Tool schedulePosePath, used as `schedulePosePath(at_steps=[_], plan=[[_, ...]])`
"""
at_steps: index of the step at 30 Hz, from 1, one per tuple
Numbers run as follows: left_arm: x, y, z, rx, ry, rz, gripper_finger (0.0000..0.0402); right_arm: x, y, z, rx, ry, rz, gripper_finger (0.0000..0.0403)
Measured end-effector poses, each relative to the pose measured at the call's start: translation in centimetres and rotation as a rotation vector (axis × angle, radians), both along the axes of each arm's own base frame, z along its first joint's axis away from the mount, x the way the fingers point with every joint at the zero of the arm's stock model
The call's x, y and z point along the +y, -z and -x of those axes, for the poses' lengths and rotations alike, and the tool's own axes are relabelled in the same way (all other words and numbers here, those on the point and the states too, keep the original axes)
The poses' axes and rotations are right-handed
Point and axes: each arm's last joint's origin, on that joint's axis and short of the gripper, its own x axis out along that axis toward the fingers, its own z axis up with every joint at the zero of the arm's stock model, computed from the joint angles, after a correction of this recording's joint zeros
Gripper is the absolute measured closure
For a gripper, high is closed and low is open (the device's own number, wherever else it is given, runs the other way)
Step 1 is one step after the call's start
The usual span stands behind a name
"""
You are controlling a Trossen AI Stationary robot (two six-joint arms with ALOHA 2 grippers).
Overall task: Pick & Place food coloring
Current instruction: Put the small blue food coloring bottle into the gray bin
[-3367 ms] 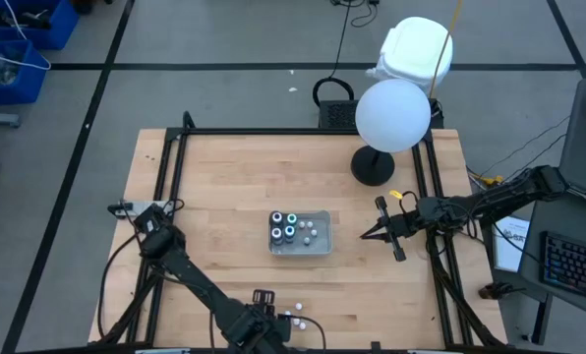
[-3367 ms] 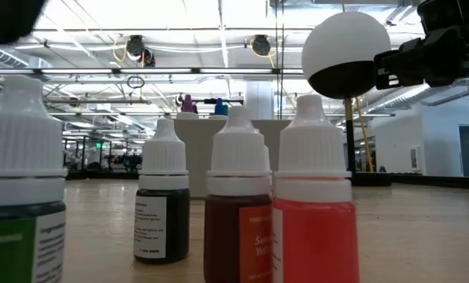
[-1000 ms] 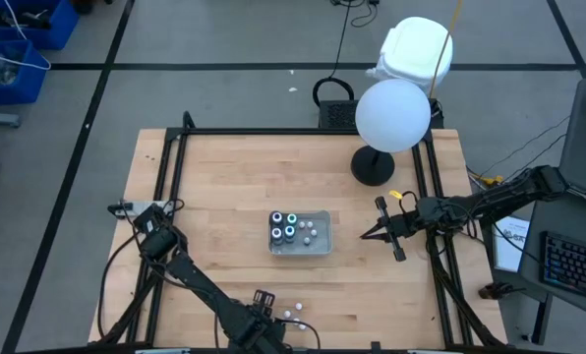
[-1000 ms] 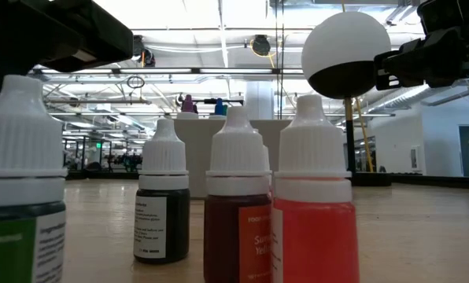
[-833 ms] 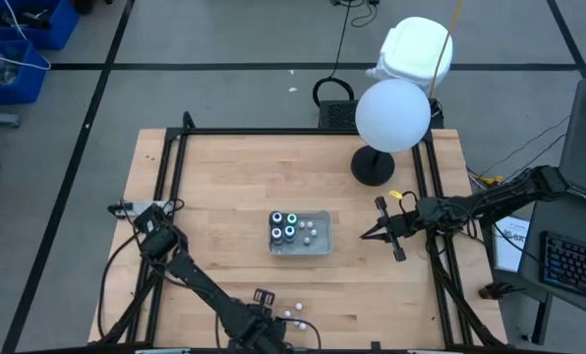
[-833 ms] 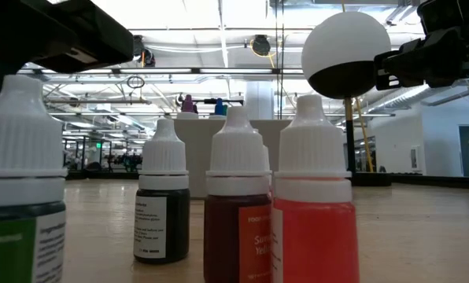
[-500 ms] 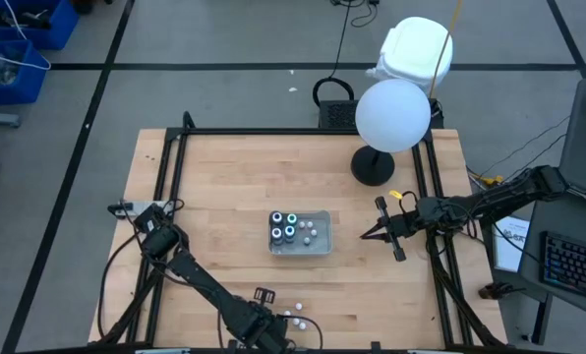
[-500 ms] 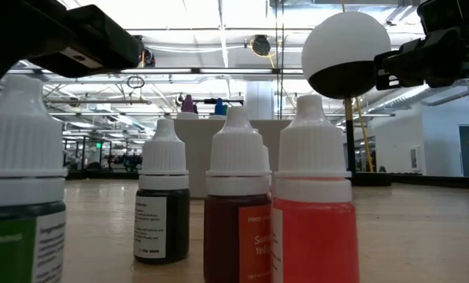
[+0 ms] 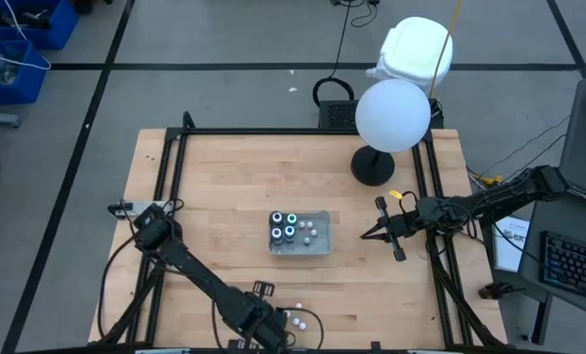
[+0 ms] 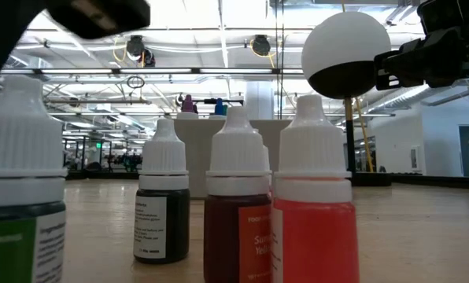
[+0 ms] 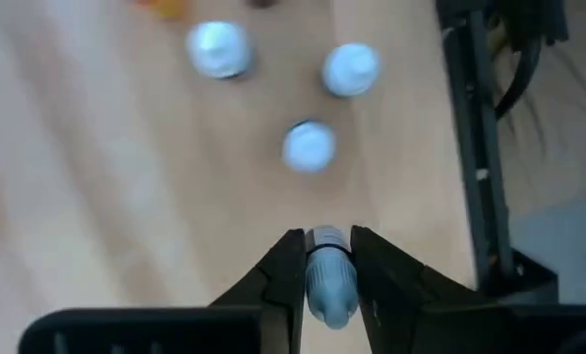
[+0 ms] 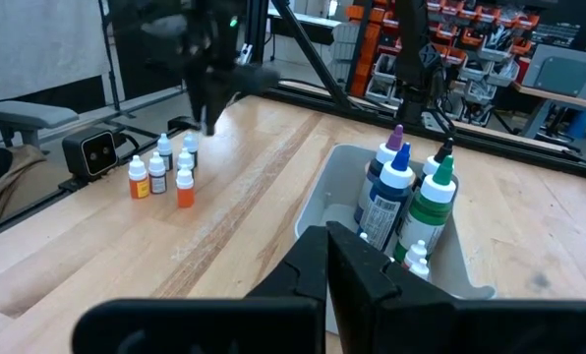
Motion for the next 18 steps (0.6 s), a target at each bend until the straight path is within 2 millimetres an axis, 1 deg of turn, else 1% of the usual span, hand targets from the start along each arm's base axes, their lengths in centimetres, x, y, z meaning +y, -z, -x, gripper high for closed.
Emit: schedulePosePath(at_steps=[4,7,13,18], plan=[[1.5,-2.5,0.9,-0.017,-0.009,-0.079,0.0322,0.0,0.0,0.0,0.000,0.000,0.000,0.0403],[2.7,-4.5,1.4,-0.046,-0.014,-0.108,0.0323,0.0,0.0,0.0,0.000,0.000,0.000,0.0403],[4.9,-8.2,2.0,-0.111,-0.059,-0.079,0.0326,0.0,0.0,0.0,0.000,0.000,0.000,0.0403],[8.1,-11.0,2.5,-0.119,-0.230,-0.053,0.0326,0.0,0.0,0.0,0.000,0.000,0.000,0.0403]])
